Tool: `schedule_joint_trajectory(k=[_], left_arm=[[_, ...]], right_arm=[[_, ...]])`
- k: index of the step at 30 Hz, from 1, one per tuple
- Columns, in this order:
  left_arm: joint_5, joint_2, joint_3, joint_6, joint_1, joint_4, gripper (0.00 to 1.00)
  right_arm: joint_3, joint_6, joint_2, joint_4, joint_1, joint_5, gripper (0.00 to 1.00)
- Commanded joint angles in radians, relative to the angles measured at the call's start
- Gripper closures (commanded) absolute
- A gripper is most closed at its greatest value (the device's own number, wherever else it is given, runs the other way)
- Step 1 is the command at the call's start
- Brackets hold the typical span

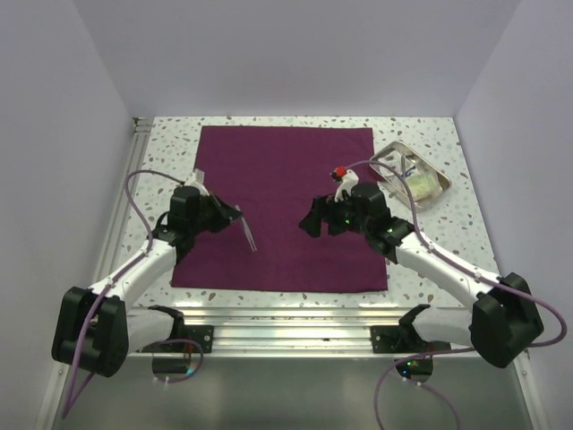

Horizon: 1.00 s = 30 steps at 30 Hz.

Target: Prepare the surgical pack

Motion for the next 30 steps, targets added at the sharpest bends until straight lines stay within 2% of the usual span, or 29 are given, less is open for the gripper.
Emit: schedule_joint_trajectory(k=[1, 3, 7, 13, 15, 20, 30], left_arm=[[0.173, -0.044, -0.046, 0.136, -0.030, 0.284, 1.00], [0.239, -0.046, -0.089, 0.120, -0.031, 0.413, 1.00], [0.282, -0.033, -0.104, 0.090, -0.053, 0.513, 1.00], [0.216, -0.087, -0.124, 0.073, -0.107, 0.527, 1.00], [0.196, -0.112, -0.124, 0.074, -0.116, 0.511, 1.00], [0.199, -0.139, -0.115, 0.076, -0.122, 0.462, 1.00], [0.205, -0.150, -0.130, 0.054, -0.153, 0.454, 1.00]], right_arm=[[0.064, 0.115, 0.051, 0.136, 0.032, -0.248, 0.11], [0.068, 0.150, 0.070, 0.168, 0.058, -0.253, 0.12], [0.105, 0.138, 0.111, 0.197, 0.152, -0.216, 0.15], [0.163, 0.116, 0.189, 0.178, 0.242, -0.114, 0.28], [0.180, 0.110, 0.212, 0.168, 0.258, -0.060, 0.36], [0.200, 0.067, 0.234, 0.139, 0.313, 0.084, 0.40], [0.217, 0.058, 0.272, 0.164, 0.358, 0.153, 0.53]])
